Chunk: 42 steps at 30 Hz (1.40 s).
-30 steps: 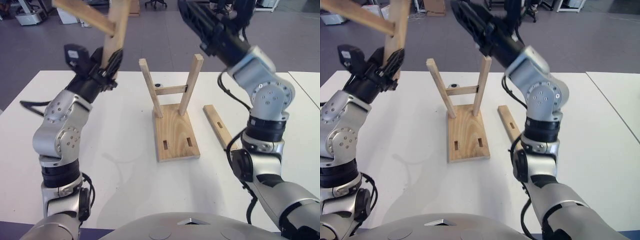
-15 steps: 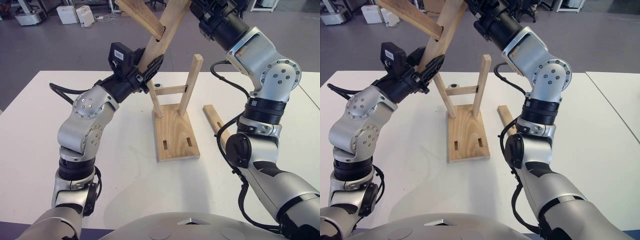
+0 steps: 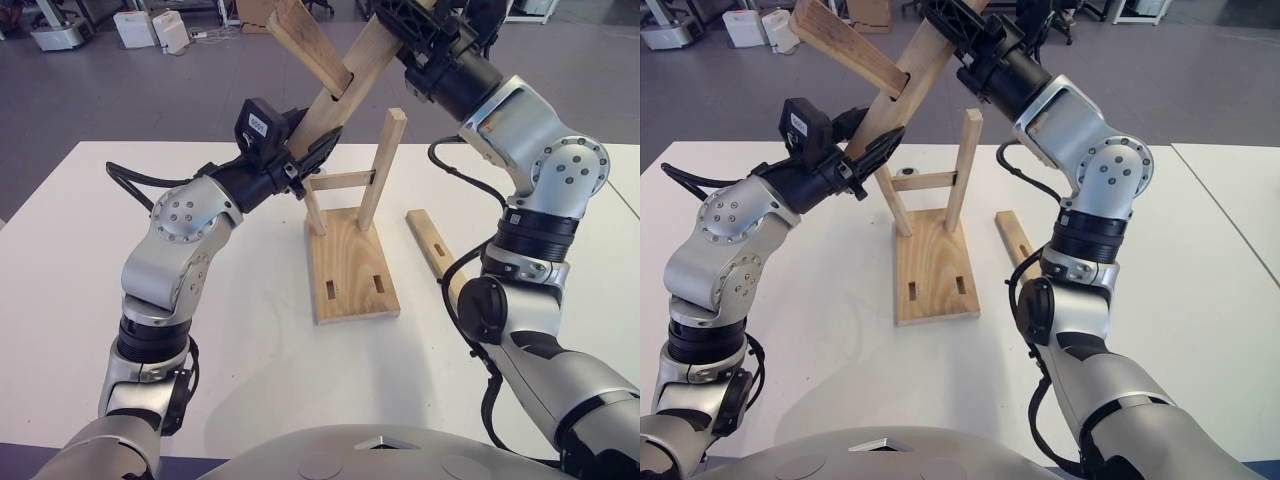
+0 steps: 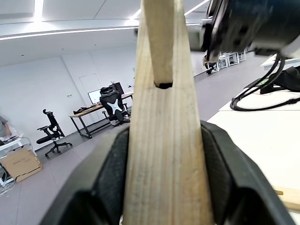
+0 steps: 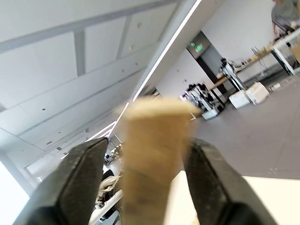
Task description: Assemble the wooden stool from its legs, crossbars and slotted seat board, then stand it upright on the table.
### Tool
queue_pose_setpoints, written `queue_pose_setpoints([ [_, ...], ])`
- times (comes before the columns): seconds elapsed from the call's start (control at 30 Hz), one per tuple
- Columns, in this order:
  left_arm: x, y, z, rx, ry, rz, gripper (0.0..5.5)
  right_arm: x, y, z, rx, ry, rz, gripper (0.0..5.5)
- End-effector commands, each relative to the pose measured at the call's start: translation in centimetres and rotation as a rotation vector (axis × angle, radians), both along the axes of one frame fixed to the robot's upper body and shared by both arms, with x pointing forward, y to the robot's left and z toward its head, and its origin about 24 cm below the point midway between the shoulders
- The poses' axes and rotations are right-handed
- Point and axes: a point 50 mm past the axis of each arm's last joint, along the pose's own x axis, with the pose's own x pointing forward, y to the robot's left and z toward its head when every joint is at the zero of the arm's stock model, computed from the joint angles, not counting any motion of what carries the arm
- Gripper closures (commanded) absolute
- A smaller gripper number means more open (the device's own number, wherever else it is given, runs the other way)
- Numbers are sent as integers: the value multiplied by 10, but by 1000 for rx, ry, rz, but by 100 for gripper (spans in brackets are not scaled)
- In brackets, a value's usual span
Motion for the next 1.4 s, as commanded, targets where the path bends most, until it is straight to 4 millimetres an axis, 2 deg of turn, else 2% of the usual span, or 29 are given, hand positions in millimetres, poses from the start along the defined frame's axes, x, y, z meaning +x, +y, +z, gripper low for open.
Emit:
queue_pose_setpoints([
  [0.03,-4,-2,1,11,-19,-30,348,0,-4,-6,-21,23,-3,352],
  [0.2,-9,-6,-8,4,19,-88,348,-5,-8,-16,-22,38,1,435],
  [0.27,-13,-8,-17,-5,58,-110,348,-14,-13,-29,-23,54,0,438],
  [0.3,-15,-10,-24,3,87,-114,348,-19,-19,-39,-23,75,-18,438],
  [0.33,-16,-12,-32,15,113,-114,311,-23,-24,-48,-20,95,-42,438],
  [0.4,-21,-12,-56,49,194,-105,277,-33,-46,-75,-70,148,-209,447],
  [0.47,-37,-9,-85,57,311,-86,244,-48,-65,-108,-122,230,-392,447],
  [0.53,-59,-7,-111,46,420,-54,213,-74,-79,-140,-135,321,-514,447],
  [0.6,-70,-2,-125,50,468,-22,176,-97,-89,-158,-161,364,-570,447],
  [0.67,-71,4,-130,66,471,4,136,-110,-99,-170,-195,387,-603,447],
  [0.73,-67,11,-133,95,459,36,113,-114,-110,-173,-212,387,-643,447],
  [0.8,-67,16,-134,100,458,56,85,-115,-118,-167,-199,363,-665,447],
  [0.9,-69,18,-138,110,464,76,37,-117,-121,-166,-208,366,-646,447],
  [1.0,-65,17,-140,127,453,93,37,-118,-115,-169,-266,361,-626,447],
  [1.03,-63,17,-139,130,445,100,37,-116,-113,-167,-335,325,-634,447],
  [1.3,-53,13,-127,96,387,114,37,-92,-101,-131,-548,176,-697,445],
  [1.4,-51,11,-123,80,370,117,37,-91,-94,-137,-742,135,-680,445],
])
